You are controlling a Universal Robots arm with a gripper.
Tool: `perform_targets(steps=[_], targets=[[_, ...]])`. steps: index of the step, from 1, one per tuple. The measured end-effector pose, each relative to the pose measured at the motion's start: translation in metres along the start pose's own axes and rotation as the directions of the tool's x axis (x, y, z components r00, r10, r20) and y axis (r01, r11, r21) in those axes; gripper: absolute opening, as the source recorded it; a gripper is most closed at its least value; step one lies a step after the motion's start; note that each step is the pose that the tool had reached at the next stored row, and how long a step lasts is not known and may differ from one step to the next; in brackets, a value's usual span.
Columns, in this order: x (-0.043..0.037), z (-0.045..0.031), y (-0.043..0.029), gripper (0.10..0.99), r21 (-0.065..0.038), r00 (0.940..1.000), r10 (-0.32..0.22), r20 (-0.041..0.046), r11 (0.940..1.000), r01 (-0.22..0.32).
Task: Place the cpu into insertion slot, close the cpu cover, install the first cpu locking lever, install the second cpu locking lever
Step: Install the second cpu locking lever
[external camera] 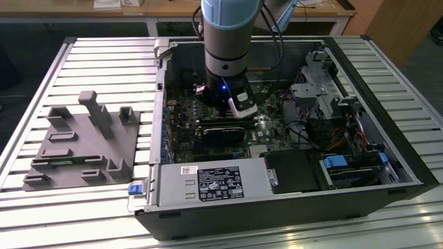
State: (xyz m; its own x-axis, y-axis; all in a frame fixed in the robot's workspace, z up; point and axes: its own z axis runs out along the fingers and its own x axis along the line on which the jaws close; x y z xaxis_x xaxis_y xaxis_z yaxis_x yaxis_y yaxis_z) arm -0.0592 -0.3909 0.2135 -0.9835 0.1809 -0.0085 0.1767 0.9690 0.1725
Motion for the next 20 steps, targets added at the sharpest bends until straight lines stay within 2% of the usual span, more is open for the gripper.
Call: perform_targets(steps=[4, 12, 20], targets=[[0.0000, 0.0022, -0.0016, 0.106, -0.009, 1.0000, 0.001, -0.0016, 1.0000, -0.001], [-0.0013, 0.0011, -0.0107, 0.106, -0.027, 1.0000, 0.001, -0.0048, 0.9996, -0.001], [0.0068, 0.0044, -0.0136, 0.106, -0.062, 0.9999, 0.002, -0.0112, 0.9981, -0.003]])
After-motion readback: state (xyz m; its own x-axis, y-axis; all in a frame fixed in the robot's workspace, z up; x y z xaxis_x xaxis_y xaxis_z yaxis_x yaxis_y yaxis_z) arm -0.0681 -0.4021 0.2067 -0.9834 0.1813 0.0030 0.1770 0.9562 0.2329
